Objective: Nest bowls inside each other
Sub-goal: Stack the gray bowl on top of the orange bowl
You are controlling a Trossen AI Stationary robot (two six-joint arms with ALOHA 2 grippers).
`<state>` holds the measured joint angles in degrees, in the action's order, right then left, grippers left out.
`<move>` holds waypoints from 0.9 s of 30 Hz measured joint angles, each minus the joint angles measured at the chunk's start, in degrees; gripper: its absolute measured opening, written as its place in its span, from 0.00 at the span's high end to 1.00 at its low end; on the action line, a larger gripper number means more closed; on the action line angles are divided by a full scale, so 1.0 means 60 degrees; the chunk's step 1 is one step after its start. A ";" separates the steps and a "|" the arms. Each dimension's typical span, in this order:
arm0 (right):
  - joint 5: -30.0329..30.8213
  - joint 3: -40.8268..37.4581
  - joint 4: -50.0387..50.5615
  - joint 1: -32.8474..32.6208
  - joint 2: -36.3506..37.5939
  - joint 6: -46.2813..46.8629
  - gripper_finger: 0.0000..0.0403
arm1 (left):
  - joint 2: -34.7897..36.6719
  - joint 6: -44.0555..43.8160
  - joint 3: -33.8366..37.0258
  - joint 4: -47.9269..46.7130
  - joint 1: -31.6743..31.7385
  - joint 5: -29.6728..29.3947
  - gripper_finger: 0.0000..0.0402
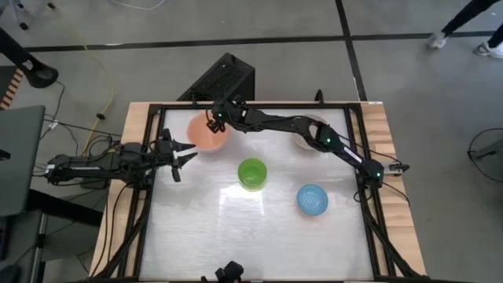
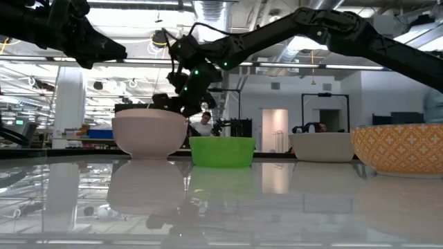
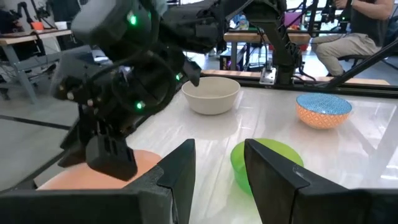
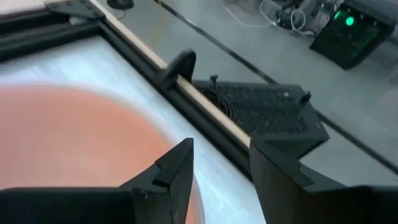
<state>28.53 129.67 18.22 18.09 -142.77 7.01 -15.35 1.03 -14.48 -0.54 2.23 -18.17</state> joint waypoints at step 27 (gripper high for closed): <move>-0.0990 -0.2905 1.1201 0.2608 0.5088 0.2777 0.57 | 0.0000 0.0216 0.0000 -0.0160 0.0002 -0.0018 0.68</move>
<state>22.59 112.24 85.43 33.74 -112.24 23.67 -15.35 2.33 -14.48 -1.50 2.24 -18.28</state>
